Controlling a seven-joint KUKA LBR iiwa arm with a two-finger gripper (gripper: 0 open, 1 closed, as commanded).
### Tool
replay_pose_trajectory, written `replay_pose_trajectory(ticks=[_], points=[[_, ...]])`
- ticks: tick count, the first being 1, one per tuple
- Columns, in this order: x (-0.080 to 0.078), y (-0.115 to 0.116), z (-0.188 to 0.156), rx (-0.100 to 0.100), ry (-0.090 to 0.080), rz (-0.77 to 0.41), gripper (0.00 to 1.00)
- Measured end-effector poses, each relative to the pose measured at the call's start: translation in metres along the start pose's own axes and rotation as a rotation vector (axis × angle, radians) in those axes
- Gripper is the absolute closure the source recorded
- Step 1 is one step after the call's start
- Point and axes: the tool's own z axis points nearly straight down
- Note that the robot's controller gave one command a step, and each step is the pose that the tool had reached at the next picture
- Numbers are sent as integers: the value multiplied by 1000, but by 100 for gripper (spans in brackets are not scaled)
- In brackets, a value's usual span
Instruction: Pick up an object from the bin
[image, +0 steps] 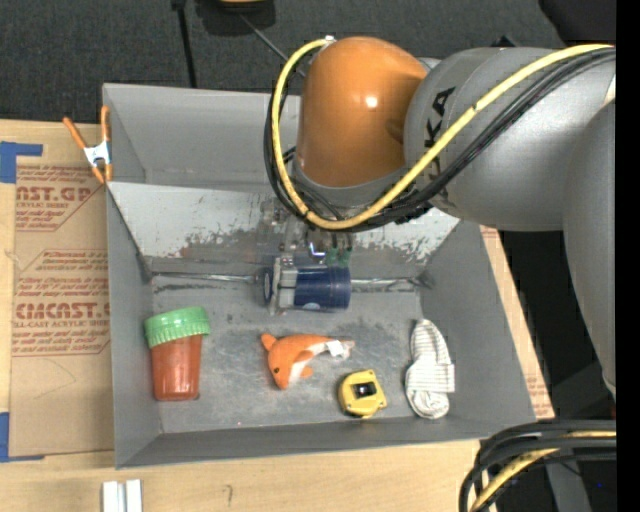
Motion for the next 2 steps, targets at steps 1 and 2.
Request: replay_pose_trajectory(ticks=[1,2], points=[[-1,-1,-5,-1,-8,2,0],[13,-54,45,-2,-12,-24,0]])
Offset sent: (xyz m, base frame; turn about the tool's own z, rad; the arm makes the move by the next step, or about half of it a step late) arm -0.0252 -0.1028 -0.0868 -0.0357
